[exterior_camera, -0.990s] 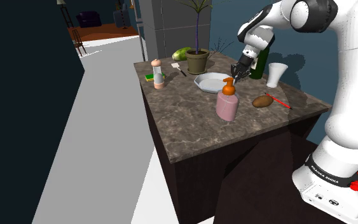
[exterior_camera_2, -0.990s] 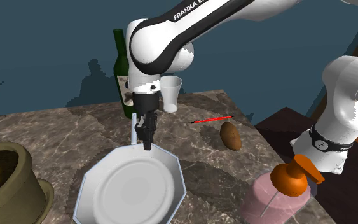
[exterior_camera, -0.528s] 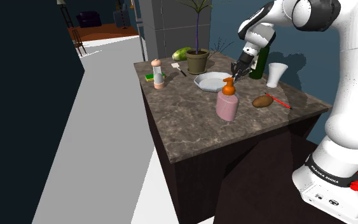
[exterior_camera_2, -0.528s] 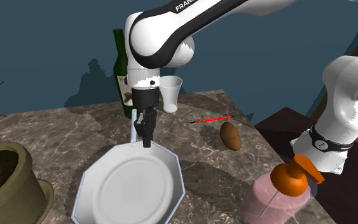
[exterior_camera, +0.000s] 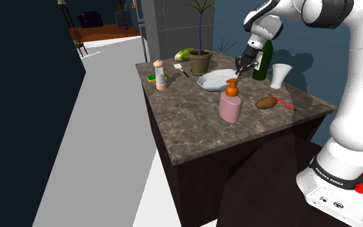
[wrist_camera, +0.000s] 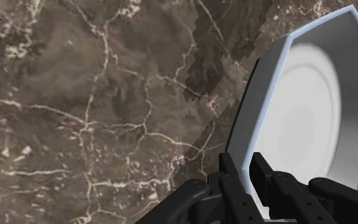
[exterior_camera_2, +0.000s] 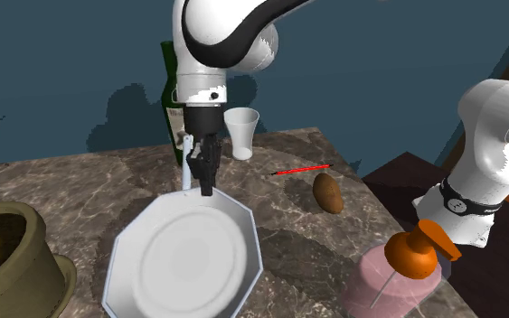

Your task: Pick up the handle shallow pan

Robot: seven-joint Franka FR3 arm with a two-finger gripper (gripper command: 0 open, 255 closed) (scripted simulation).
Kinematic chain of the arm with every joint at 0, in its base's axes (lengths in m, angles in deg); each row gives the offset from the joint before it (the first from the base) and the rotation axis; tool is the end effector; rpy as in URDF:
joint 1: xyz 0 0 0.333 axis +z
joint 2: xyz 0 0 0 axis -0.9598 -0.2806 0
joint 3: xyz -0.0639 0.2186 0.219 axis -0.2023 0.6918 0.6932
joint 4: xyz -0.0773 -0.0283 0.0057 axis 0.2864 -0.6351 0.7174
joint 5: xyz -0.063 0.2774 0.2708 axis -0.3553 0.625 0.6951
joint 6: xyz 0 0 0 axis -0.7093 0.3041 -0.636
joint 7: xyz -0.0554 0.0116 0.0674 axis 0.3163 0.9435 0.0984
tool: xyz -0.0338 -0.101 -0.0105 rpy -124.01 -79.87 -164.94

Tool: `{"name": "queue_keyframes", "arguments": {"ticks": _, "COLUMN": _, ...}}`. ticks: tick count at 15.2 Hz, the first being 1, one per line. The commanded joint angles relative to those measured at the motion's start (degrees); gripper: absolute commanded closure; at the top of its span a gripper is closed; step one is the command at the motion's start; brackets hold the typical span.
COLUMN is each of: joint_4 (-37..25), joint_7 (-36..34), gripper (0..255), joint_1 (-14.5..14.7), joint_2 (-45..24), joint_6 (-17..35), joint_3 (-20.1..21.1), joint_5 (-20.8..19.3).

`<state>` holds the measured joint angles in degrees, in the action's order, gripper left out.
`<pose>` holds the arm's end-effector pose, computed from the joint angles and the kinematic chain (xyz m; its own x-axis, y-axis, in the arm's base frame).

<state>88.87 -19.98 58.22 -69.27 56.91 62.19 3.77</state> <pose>0.5481 -0.3489 0.3640 0.7577 -0.6499 -0.0598 -0.6165 -0.6827 -0.3923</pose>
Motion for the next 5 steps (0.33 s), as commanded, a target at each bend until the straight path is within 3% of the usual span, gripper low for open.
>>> {"name": "queue_keyframes", "arguments": {"ticks": 1, "joint_4": -0.9, "joint_7": -0.7, "gripper": 255, "joint_1": -0.1, "joint_2": 0.5, "joint_6": -1.3, "joint_3": -0.2, "joint_5": -0.5}}
{"name": "queue_keyframes", "arguments": {"ticks": 5, "joint_4": -1.7, "joint_7": -1.4, "gripper": 255, "joint_1": 0.0, "joint_2": 1.2, "joint_6": -2.4, "joint_3": -0.4, "joint_5": -1.0}}
